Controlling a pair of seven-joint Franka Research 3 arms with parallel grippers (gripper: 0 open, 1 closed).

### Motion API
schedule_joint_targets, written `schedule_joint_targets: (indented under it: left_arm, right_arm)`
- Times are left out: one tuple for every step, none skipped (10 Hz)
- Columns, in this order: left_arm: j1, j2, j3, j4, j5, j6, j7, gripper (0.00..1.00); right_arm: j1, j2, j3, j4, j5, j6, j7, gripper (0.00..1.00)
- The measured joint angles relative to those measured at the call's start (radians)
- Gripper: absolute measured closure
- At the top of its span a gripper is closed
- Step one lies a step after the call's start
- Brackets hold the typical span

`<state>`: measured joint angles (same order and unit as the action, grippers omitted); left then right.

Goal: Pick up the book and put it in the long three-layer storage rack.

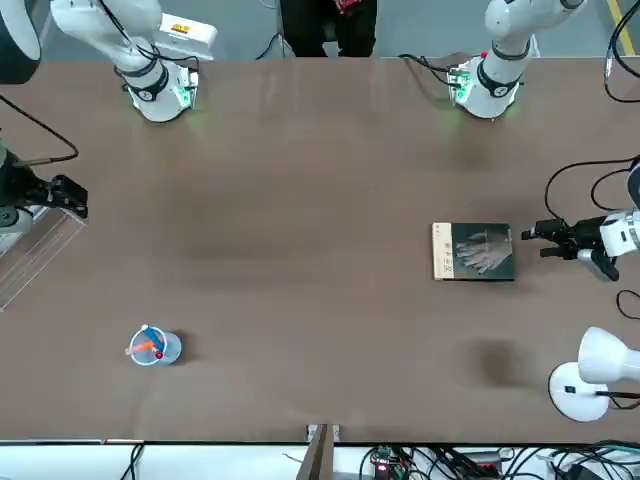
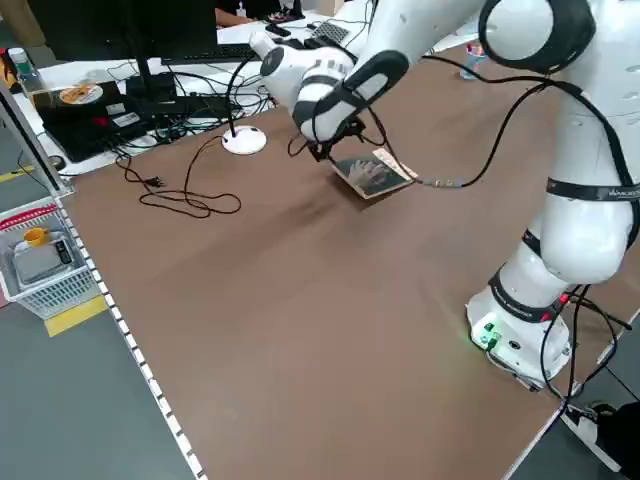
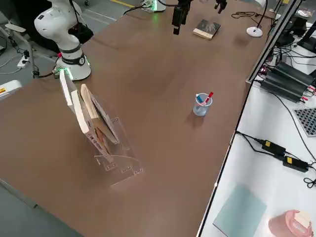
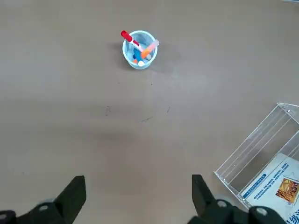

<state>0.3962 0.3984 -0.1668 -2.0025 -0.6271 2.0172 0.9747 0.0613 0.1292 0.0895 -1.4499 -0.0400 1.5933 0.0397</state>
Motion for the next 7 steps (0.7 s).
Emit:
schedule_joint_targets:
  left_arm:
    - [0.011, 0.016, 0.000, 0.000, -0.015, -0.001, 0.046, 0.00]
    - [0.021, 0.032, 0.000, 0.001, -0.031, -0.004, 0.094, 0.00]
    - [0.030, 0.049, 0.000, 0.003, -0.047, -0.013, 0.139, 0.00]
    - [0.039, 0.066, 0.000, 0.010, -0.059, -0.032, 0.172, 0.01]
    - [0.052, 0.087, 0.000, 0.023, -0.064, -0.066, 0.196, 0.01]
    - [0.065, 0.110, 0.000, 0.046, -0.065, -0.108, 0.215, 0.01]
    - [0.077, 0.134, 0.000, 0.075, -0.066, -0.150, 0.226, 0.03]
  right_arm:
    - [0.000, 0.000, 0.000, 0.000, 0.000, 0.000, 0.000, 0.00]
    - [0.000, 0.000, 0.000, 0.000, 0.000, 0.000, 0.000, 0.00]
    - [0.000, 0.000, 0.000, 0.000, 0.000, 0.000, 0.000, 0.00]
    - [0.000, 0.000, 0.000, 0.000, 0.000, 0.000, 0.000, 0.00]
    - [0.000, 0.000, 0.000, 0.000, 0.000, 0.000, 0.000, 0.00]
    - [0.000, 0.000, -0.001, 0.000, 0.000, 0.000, 0.000, 0.00]
    - [0.000, 0.000, -0.001, 0.000, 0.000, -0.001, 0.000, 0.00]
